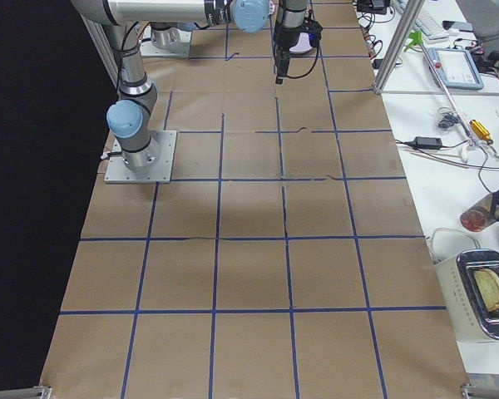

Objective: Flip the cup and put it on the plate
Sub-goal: 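Lower the left gripper onto the sideways white cup and grasp it, then lift the white cup with the left gripper and rotate it upright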

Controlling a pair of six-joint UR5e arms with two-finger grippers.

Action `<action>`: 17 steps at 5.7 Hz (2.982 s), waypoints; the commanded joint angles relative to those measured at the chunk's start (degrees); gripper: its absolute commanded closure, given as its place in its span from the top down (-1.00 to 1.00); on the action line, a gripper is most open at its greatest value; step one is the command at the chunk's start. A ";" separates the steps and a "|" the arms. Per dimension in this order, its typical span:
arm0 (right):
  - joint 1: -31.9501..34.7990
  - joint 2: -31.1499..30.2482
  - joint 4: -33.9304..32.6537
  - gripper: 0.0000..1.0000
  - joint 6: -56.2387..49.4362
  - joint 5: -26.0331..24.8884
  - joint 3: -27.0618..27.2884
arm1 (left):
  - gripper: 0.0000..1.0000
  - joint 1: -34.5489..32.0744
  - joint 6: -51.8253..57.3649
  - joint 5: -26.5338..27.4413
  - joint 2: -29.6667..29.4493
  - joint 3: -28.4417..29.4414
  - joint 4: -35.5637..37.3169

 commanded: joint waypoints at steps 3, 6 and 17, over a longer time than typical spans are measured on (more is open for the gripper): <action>0.00 0.00 0.00 1.00 0.00 0.00 0.00 | 0.18 -0.20 0.03 -8.33 -0.76 -1.09 -6.37; 0.00 0.00 0.00 1.00 0.00 0.00 0.00 | -1.00 -0.12 -0.23 -8.89 -0.67 -1.10 -8.15; 0.00 0.00 0.00 1.00 0.00 0.00 0.00 | -1.00 -45.18 -77.92 26.53 29.30 -2.14 37.49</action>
